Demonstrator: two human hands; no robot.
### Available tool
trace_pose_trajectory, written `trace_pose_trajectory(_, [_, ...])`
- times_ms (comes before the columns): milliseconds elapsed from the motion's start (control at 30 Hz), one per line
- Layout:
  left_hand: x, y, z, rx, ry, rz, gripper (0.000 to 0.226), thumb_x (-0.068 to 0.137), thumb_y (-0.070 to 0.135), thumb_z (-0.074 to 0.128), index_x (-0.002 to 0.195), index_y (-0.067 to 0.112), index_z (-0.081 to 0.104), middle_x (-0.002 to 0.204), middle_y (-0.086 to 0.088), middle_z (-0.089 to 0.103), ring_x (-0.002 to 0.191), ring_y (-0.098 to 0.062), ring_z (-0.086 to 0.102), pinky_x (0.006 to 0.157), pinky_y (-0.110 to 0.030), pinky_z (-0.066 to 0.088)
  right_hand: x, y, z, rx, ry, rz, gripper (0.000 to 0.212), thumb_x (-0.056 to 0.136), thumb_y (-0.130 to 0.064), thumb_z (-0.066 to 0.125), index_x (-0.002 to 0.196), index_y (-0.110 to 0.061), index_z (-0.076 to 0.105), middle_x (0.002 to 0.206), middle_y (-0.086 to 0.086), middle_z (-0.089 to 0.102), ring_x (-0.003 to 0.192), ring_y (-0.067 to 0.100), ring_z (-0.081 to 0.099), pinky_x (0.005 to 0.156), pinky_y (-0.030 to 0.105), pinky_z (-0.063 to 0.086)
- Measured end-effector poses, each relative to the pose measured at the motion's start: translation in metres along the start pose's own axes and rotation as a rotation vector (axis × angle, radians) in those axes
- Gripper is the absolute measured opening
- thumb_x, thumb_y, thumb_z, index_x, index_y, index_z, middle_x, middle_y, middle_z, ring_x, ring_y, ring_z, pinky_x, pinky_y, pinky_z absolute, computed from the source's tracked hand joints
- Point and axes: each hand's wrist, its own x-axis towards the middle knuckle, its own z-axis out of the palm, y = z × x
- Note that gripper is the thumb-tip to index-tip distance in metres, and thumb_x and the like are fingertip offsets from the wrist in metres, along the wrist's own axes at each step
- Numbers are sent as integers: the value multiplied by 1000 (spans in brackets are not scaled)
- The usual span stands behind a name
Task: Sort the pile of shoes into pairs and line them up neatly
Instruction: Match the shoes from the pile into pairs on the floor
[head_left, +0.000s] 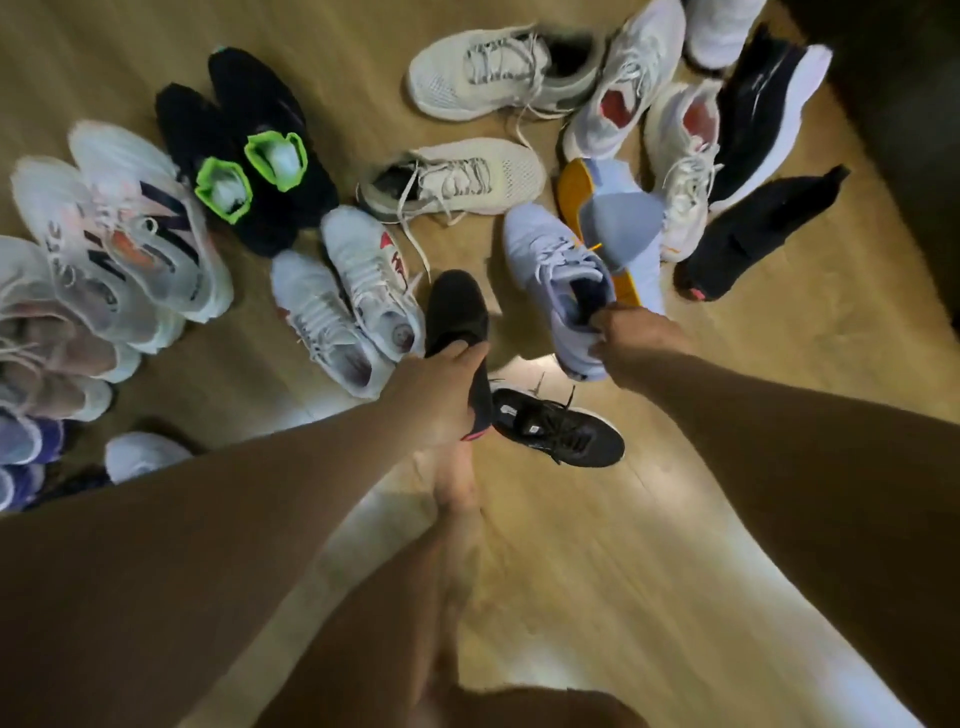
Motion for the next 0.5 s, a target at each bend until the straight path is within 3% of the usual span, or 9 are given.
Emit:
trace_pose_trajectory(133, [27, -6, -7, -78, 12, -71, 76, 89, 24, 56, 154, 22, 18, 158, -4, 27, 133, -33, 45, 102, -42, 42, 30, -6, -19, -16, -141, -83, 33, 87, -15, 58, 120, -17, 63, 120, 13, 62, 110, 33, 61, 81, 31, 48])
trace_pose_trajectory(267, [47, -3, -14, -185, -33, -147, 78, 87, 25, 61, 154, 22, 21, 155, -6, 34, 135, -29, 44, 101, -39, 43, 46, 43, -47, 199, -60, 5, 21, 90, -15, 52, 108, -21, 62, 121, 9, 57, 103, 29, 57, 80, 32, 48])
trace_pose_trajectory(333, [54, 6, -17, -225, -37, -216, 72, 88, 25, 61, 152, 23, 28, 147, -11, 46, 121, -29, 56, 83, -33, 48, 57, 84, -58, 298, -19, 130, 27, 90, -15, 50, 115, -18, 61, 120, 8, 57, 107, 30, 58, 82, 33, 50])
trace_pose_trajectory(400, [63, 13, -19, -352, -10, -300, 61, 89, 21, 62, 147, 23, 41, 122, -19, 63, 84, -27, 63, 61, -27, 44, 75, 137, -69, 322, 18, 250, 32, 87, -11, 50, 118, -11, 59, 119, 12, 59, 110, 34, 59, 84, 37, 52])
trace_pose_trajectory(467, [75, 25, -22, -549, 56, -383, 54, 87, 15, 65, 139, 25, 52, 96, -21, 66, 58, -18, 55, 50, -21, 40, 96, 189, -78, 316, 33, 345, 38, 88, -11, 50, 127, -7, 51, 126, 17, 53, 118, 37, 54, 89, 39, 48])
trace_pose_trajectory(500, [84, 37, -19, -580, 66, -386, 55, 85, 16, 67, 138, 26, 53, 96, -21, 67, 57, -17, 56, 51, -21, 41, 109, 217, -78, 315, 29, 410, 44, 91, -12, 50, 134, -5, 45, 133, 18, 48, 122, 37, 51, 92, 38, 46])
